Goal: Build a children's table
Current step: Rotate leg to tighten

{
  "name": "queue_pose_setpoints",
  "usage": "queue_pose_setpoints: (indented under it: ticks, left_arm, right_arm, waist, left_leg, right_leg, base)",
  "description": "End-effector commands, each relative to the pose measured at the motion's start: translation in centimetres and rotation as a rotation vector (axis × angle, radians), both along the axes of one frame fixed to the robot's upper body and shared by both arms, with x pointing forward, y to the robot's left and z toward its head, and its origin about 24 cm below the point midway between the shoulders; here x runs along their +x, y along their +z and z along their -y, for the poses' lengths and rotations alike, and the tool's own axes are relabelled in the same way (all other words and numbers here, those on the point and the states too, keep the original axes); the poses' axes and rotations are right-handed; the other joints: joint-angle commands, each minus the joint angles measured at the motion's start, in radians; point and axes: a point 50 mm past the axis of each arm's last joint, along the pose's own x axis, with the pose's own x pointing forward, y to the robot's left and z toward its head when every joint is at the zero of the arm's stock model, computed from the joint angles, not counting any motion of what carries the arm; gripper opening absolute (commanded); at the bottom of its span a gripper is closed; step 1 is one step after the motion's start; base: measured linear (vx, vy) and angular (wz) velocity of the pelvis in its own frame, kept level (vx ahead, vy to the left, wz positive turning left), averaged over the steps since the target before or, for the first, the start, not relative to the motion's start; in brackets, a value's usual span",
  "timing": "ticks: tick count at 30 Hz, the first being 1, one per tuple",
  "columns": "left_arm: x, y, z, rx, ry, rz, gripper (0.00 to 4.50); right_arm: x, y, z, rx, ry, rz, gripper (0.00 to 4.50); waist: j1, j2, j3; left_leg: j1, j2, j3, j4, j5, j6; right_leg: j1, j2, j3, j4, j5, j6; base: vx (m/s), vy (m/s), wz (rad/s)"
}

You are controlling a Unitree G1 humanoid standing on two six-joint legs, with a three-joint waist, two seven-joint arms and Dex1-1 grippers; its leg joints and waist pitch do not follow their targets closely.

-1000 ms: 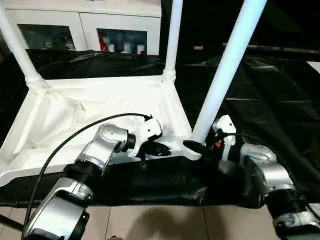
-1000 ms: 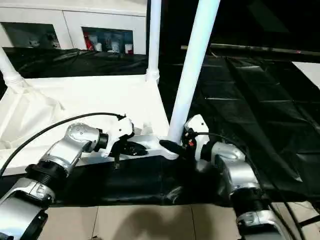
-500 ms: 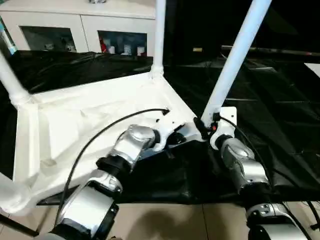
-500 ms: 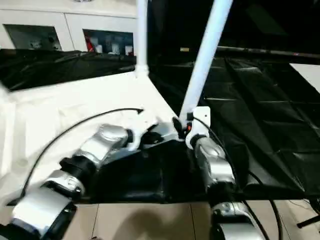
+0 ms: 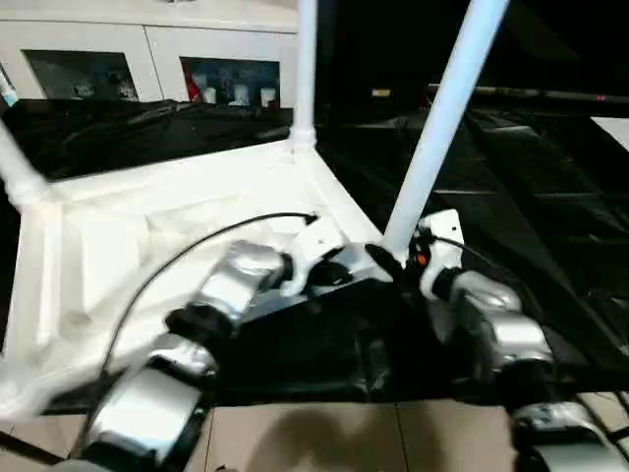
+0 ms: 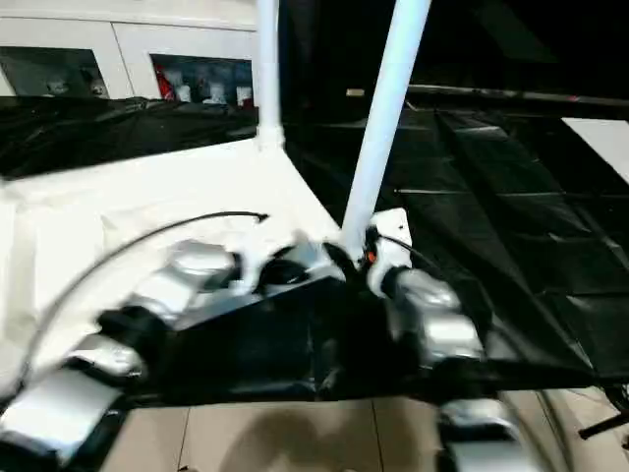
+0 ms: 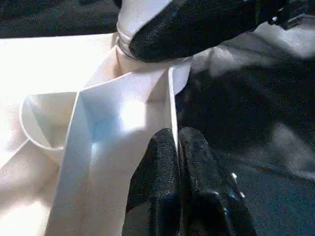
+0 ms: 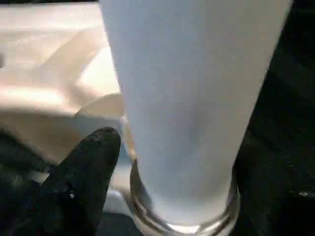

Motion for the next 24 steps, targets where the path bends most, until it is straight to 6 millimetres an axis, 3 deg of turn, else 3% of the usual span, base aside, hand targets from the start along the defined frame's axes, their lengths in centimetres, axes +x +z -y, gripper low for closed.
queue_pose_setpoints:
  ticks: [1, 4, 9, 16, 24]
  left_arm:
    - [-1.2, -0.8, -0.2, -0.014, -0.104, -0.062, 0.0]
    - [-1.2, -0.9, -0.8, -0.007, -0.105, -0.072, 0.0]
    - [-1.3, -0.9, -2.0, 0.004, -0.116, -0.089, 0.0]
    - [-1.4, -0.8, -2.5, 0.002, -0.128, -0.099, 0.0]
    - [-1.5, -0.8, -2.4, 0.005, -0.13, -0.098, 0.0]
  right_arm:
    - [-0.5, 1.0, 0.3, 0.011, 0.139, 0.015, 3.65]
    - [-0.8, 1.2, 0.9, 0.006, 0.186, 0.015, 3.65]
    - [-1.5, 1.6, 1.4, -0.007, 0.317, -0.001, 3.65]
    - [-1.9, 1.1, 1.2, -0.043, 0.388, -0.021, 2.93]
    - [-1.9, 0.8, 1.6, -0.075, 0.394, -0.033, 2.43]
  waist:
    - [0.007, -0.01, -0.057]
    - [0.008, -0.007, -0.056]
    - [0.008, -0.011, -0.054]
    - [0.008, -0.013, -0.054]
    - [0.009, -0.014, -0.055]
  left_leg:
    - [-0.003, 0.018, 0.004, -0.055, -0.129, 0.101]
    - [-0.001, 0.02, 0.006, -0.054, -0.132, 0.114]
    - [0.0, 0.021, 0.005, -0.055, -0.163, 0.1]
    - [-0.001, 0.021, 0.005, -0.055, -0.155, 0.091]
    - [0.0, 0.02, 0.005, -0.053, -0.14, 0.092]
  right_leg:
    - [0.062, -0.048, 0.039, -0.068, -0.081, -0.241]
    - [0.057, -0.047, 0.04, -0.066, -0.062, -0.258]
    - [0.057, -0.051, 0.04, -0.069, -0.116, -0.254]
    - [0.055, -0.05, 0.04, -0.069, -0.14, -0.244]
    - [0.057, -0.049, 0.039, -0.067, -0.124, -0.247]
  base:
    - [0.0, 0.0, 0.0]
    - [0.0, 0.0, 0.0]
    - [0.0, 0.0, 0.0]
    - [0.0, 0.0, 0.0]
    - [0.0, 0.0, 0.0]
